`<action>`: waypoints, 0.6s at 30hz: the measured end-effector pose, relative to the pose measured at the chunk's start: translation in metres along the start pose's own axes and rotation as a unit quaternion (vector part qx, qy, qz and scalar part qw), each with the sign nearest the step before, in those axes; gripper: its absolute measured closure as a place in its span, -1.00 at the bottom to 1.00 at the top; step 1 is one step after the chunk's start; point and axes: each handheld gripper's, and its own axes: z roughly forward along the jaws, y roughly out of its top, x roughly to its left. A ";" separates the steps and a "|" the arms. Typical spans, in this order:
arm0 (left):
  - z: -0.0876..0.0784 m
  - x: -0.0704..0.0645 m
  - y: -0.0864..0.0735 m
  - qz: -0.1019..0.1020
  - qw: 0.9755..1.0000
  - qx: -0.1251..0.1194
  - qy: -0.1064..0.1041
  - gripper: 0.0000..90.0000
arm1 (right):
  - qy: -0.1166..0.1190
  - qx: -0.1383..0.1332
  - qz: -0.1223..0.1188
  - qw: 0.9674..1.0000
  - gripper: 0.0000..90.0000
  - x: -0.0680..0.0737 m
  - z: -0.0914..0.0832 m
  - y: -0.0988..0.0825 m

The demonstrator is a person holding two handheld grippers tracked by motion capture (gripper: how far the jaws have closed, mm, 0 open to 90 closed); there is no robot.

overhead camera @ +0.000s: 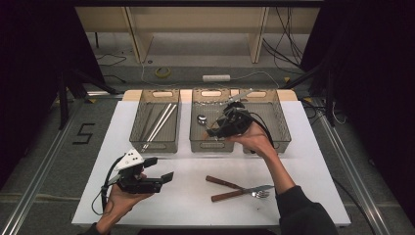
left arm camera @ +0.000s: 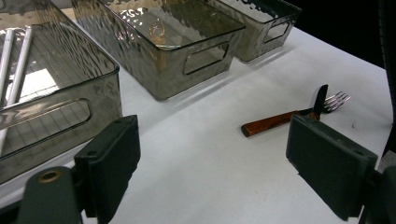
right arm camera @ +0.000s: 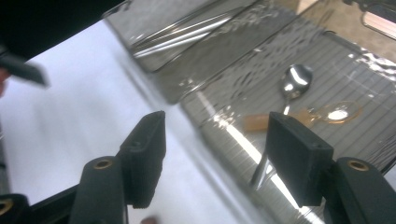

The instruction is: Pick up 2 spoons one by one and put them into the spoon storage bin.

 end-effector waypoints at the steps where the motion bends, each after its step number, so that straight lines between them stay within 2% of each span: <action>1: 0.000 0.000 0.000 0.000 1.000 0.000 0.000 -0.62 | 0.001 0.003 -0.001 1.000 -0.14 0.004 -0.004 -0.003; 2: 0.000 0.000 0.000 0.001 1.000 0.001 0.000 -0.62 | 0.003 0.001 -0.012 1.000 -0.15 0.007 -0.007 -0.006; 11: 0.002 -0.001 0.000 0.004 1.000 0.005 -0.001 -0.62 | 0.017 0.004 -0.046 0.999 -0.18 0.027 -0.024 -0.038; 18: 0.002 -0.002 0.000 0.005 1.000 0.006 0.000 -0.62 | 0.024 0.011 -0.053 0.998 -0.24 0.032 -0.032 -0.060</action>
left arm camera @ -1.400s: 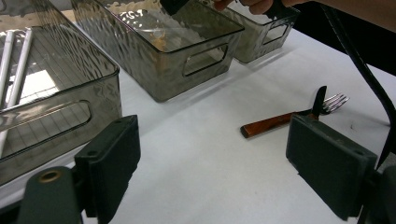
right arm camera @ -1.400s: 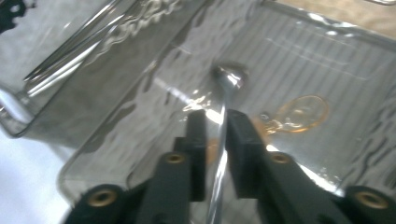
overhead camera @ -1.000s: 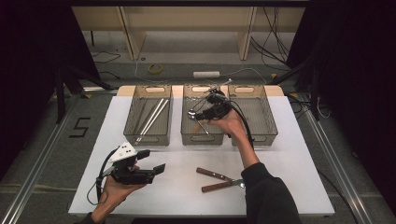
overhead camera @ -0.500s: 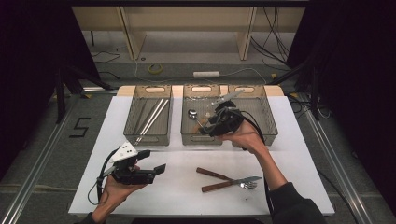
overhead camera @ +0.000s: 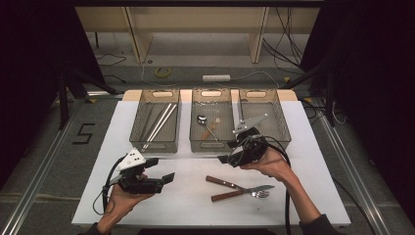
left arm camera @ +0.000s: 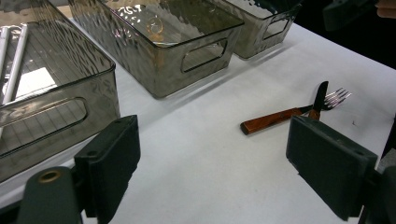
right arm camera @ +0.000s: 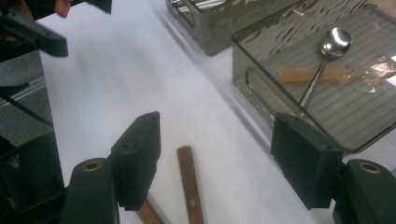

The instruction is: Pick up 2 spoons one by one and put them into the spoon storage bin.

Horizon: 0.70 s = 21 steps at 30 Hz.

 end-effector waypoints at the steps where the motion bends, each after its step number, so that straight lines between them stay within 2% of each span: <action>1: 0.000 0.000 0.000 -0.001 1.000 0.001 -0.001 -0.62 | -0.001 0.004 0.000 1.000 -0.26 0.001 -0.001 -0.003; 7: 0.001 0.000 0.000 -0.002 1.000 0.000 -0.001 -0.62 | 0.000 0.015 -0.016 1.000 -0.30 0.010 -0.002 -0.017; 11: 0.001 0.000 0.000 -0.001 1.000 0.001 -0.001 -0.62 | 0.009 0.015 -0.028 0.999 -0.30 0.018 -0.002 -0.025; 16: 0.001 0.000 0.000 0.002 1.000 0.003 -0.002 -0.62 | 0.021 0.029 -0.036 0.999 -0.29 0.025 0.001 -0.032; 21: 0.000 0.000 0.000 0.002 1.000 0.003 -0.002 -0.62 | 0.029 0.057 -0.047 0.997 -0.27 0.032 0.007 -0.039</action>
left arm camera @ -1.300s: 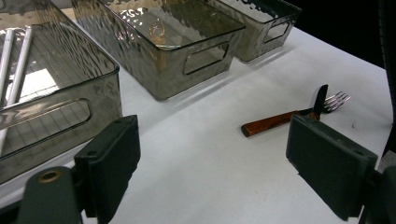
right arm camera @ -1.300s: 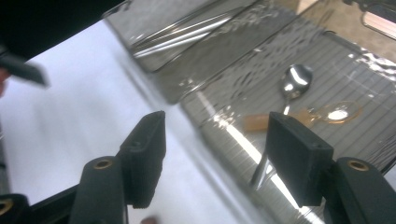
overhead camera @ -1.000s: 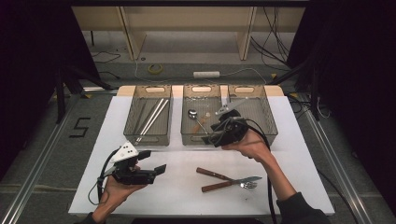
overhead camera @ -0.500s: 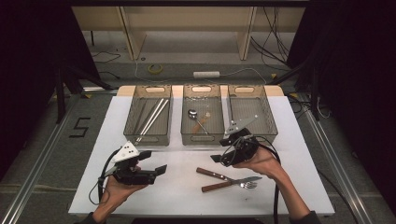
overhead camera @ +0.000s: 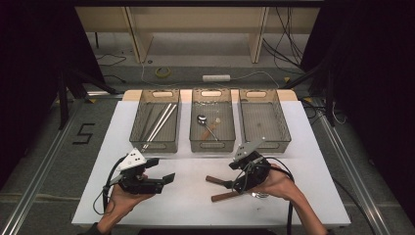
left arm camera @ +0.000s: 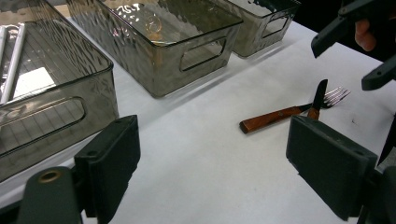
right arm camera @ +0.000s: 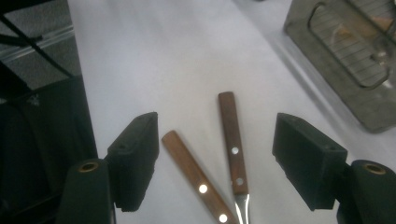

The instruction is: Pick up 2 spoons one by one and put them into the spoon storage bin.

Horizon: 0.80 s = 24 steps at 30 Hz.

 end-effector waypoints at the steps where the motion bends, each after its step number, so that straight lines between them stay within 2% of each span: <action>1: 0.000 0.000 0.000 0.000 1.000 0.000 0.000 -0.62 | 0.001 0.003 -0.003 1.000 -0.27 0.001 0.001 -0.001; 6: 0.000 0.000 0.000 0.001 1.000 0.000 -0.001 -0.62 | 0.002 0.018 -0.013 1.000 -0.23 0.003 0.004 -0.005; 11: 0.000 0.000 0.000 0.000 1.000 0.000 -0.001 -0.62 | -0.003 0.049 -0.032 0.998 -0.21 0.006 0.010 -0.009; 15: 0.000 -0.001 0.000 0.002 1.000 0.000 0.000 -0.62 | -0.001 0.074 -0.049 0.996 -0.20 0.008 0.016 -0.012; 23: 0.000 -0.001 0.000 0.001 1.000 0.000 0.000 -0.62 | -0.005 0.110 -0.060 0.992 -0.14 0.009 0.026 -0.018; 24: 0.000 -0.001 0.000 0.002 1.000 0.000 0.000 -0.62 | -0.006 0.116 -0.067 0.991 -0.13 0.009 0.028 -0.018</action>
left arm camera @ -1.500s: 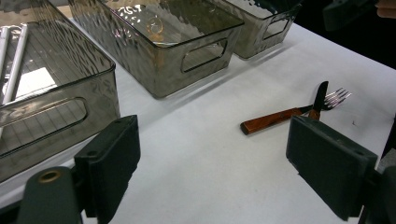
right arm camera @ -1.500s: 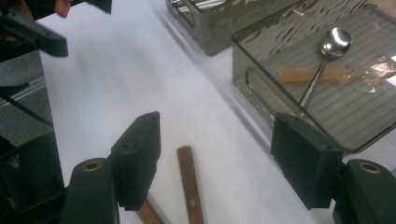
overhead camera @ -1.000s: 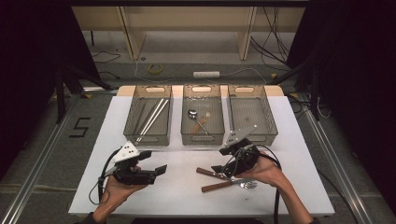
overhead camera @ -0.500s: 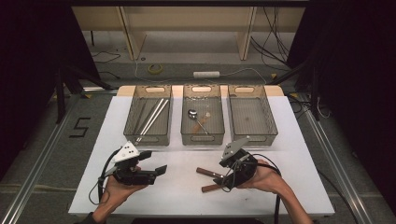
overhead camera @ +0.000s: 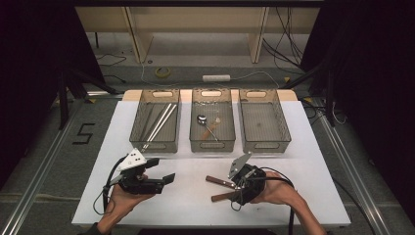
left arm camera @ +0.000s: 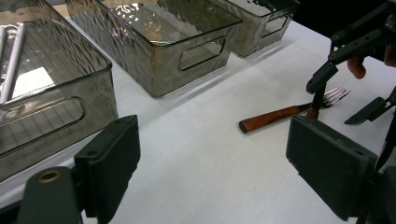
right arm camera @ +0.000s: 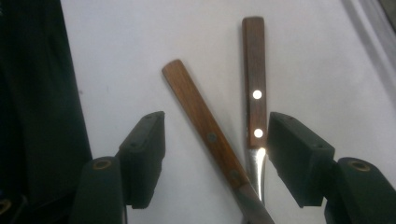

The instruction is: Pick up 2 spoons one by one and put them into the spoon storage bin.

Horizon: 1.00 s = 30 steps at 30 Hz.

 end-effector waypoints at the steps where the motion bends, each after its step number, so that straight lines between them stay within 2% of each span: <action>1: 0.000 0.000 0.000 0.000 1.000 0.000 0.000 -0.62 | -0.003 0.006 -0.001 1.000 -0.12 0.001 0.002 0.000; 8: 0.000 0.000 0.000 -0.001 1.000 0.000 0.000 -0.62 | -0.010 0.031 -0.023 0.999 -0.03 0.003 0.010 0.000; 21: 0.000 -0.001 0.000 -0.001 1.000 0.000 -0.001 -0.62 | -0.013 0.047 -0.032 0.998 0.19 0.003 0.016 -0.002; 30: 0.001 -0.001 0.000 -0.001 1.000 0.000 -0.001 -0.62 | -0.015 0.062 -0.043 0.997 0.23 0.001 0.019 -0.004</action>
